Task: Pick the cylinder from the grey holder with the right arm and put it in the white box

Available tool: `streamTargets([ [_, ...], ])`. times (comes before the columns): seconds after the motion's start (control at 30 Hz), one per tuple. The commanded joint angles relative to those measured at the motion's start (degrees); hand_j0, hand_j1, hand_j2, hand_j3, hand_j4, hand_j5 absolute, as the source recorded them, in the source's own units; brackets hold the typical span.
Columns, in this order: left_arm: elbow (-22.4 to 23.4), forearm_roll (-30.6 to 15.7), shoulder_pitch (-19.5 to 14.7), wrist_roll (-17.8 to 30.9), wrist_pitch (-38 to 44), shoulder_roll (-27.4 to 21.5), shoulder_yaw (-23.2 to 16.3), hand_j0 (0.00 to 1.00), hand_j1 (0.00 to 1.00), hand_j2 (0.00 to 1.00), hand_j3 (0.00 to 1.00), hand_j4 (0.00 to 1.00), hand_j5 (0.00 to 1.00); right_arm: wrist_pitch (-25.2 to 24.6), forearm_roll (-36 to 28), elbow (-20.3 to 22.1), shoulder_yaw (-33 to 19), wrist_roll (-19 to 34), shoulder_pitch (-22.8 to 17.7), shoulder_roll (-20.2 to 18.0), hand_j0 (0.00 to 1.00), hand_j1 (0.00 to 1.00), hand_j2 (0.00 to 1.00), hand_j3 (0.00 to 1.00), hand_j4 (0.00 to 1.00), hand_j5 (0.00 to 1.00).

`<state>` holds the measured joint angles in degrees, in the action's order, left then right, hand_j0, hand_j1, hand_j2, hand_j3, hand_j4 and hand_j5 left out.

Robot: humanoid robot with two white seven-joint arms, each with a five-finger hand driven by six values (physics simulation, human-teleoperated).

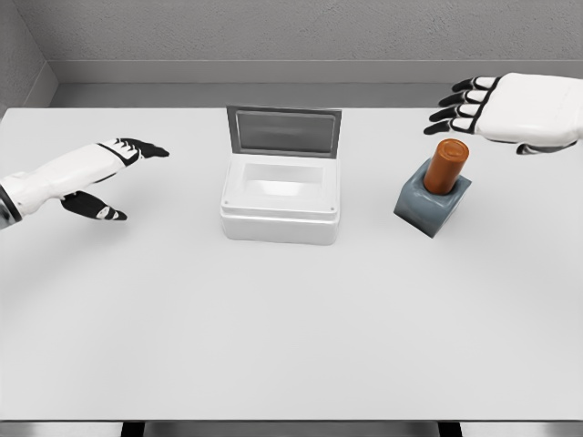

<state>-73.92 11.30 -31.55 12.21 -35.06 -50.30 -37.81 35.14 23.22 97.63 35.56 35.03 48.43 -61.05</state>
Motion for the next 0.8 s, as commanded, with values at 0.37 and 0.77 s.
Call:
streamTargets([
  [0.37,1.2,-11.9,-3.4,-1.6,0.1,-2.1,-5.1,1.0,1.0,1.0,1.0,1.0,1.0,-0.1,0.6,-3.6,4.2,0.0,0.8,3.3,1.0,1.0,1.0,1.0,1.0,1.0],
  [0.77,5.5,-54.7,-6.3,22.8,4.1,5.9,-7.7,1.0,1.0,1.0,1.0,1.0,1.0,-0.1,0.9,-8.9,6.3,0.0,1.1,6.7,1.0,1.0,1.0,1.0,1.0,1.0],
])
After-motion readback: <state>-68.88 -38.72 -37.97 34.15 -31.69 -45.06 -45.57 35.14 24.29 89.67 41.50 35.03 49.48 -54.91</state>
